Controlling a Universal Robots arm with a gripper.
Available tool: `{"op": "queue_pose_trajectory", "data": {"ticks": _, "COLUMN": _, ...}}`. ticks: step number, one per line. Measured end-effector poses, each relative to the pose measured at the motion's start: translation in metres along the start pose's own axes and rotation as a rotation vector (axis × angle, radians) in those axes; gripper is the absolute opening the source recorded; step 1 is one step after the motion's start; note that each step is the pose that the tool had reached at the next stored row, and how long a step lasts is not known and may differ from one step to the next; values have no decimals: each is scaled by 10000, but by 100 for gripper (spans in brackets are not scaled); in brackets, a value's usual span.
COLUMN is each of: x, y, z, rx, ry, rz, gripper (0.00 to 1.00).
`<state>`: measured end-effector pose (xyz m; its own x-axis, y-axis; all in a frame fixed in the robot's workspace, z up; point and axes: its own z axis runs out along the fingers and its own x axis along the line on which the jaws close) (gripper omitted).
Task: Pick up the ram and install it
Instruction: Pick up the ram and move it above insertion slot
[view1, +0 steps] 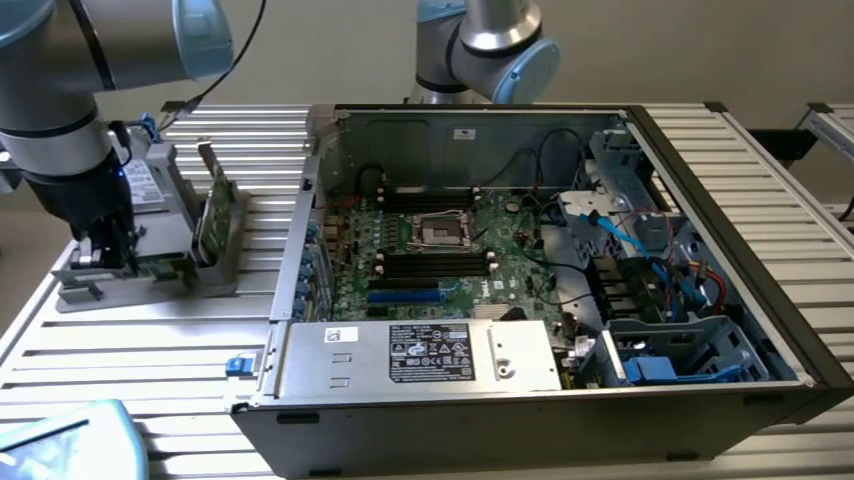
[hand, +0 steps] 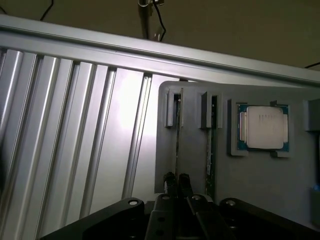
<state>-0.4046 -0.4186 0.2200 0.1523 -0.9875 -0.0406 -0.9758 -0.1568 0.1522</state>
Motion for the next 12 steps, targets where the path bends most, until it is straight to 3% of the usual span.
{"op": "queue_pose_trajectory", "data": {"ticks": 12, "x": -20, "y": 9, "z": -283, "rx": -15, "ry": 33, "rz": 20, "gripper": 14}}
